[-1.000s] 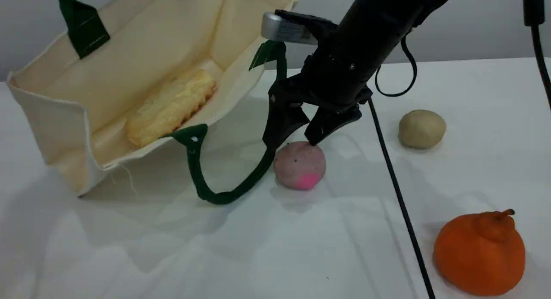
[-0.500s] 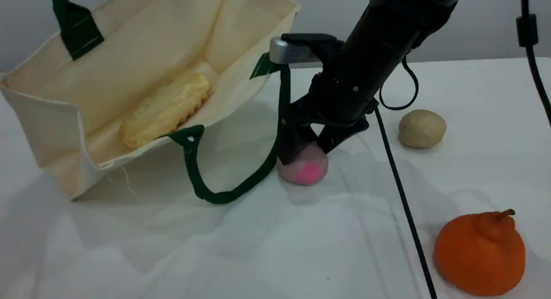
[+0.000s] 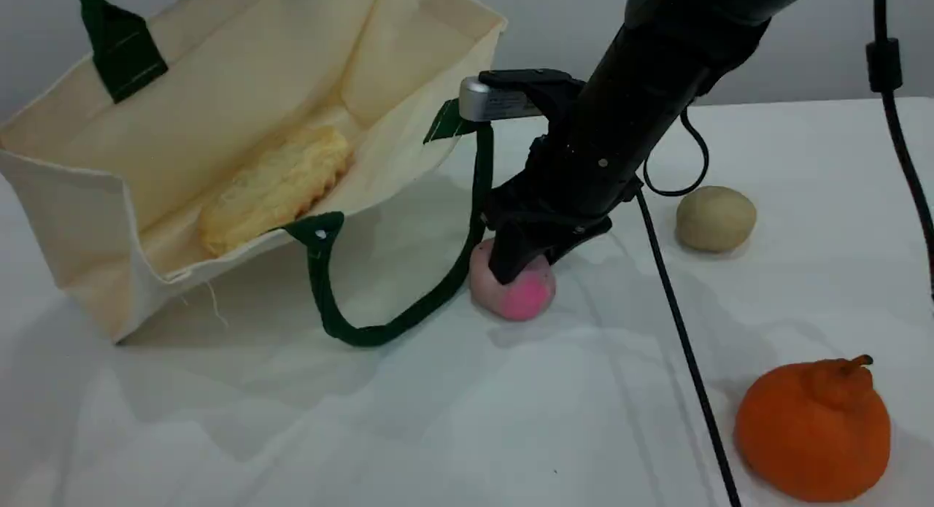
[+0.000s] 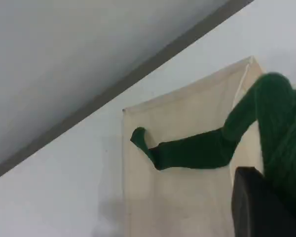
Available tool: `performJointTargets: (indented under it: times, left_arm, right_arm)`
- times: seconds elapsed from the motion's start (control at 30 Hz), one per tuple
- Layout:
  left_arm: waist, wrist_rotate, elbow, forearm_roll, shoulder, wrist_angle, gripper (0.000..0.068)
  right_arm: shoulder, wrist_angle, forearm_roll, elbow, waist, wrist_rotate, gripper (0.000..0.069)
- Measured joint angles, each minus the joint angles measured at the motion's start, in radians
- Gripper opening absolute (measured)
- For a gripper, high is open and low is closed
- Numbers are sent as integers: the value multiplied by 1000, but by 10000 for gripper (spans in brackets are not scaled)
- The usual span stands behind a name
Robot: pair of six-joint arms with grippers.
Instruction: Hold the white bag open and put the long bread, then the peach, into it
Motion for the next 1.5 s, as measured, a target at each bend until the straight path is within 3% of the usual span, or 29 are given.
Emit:
performJointTargets:
  times: [0.27,0.37,0.43,0.87,1.17,1.33,1.5]
  left_arm:
    - [0,0,0,-2,0,0,81]
    - [0,0,0,-2,0,0,81]
    - [0,0,0,-2,0,-1,81]
    - [0,13,0,1,0,-1,81]
    - [-1,24,0,-37,6,-1,81]
    - [-1,43,0,-90,22,-1,81]
    - [-1,53,0,-149,24,0,81]
  right_arm:
    - [-6,44,-50,0,-24,73,260]
    - [-31,68,-118,2,-51,138,227]
    - [-57,80,-183,4,-67,166,213]
    - [-295,95,-194,4,-70,193,213]
    - [-472,3,-179,157,-69,199,213]
    - [-583,-43,-151,250,-18,199,213]
    - [-631,-89,-147,259,88,196,213]
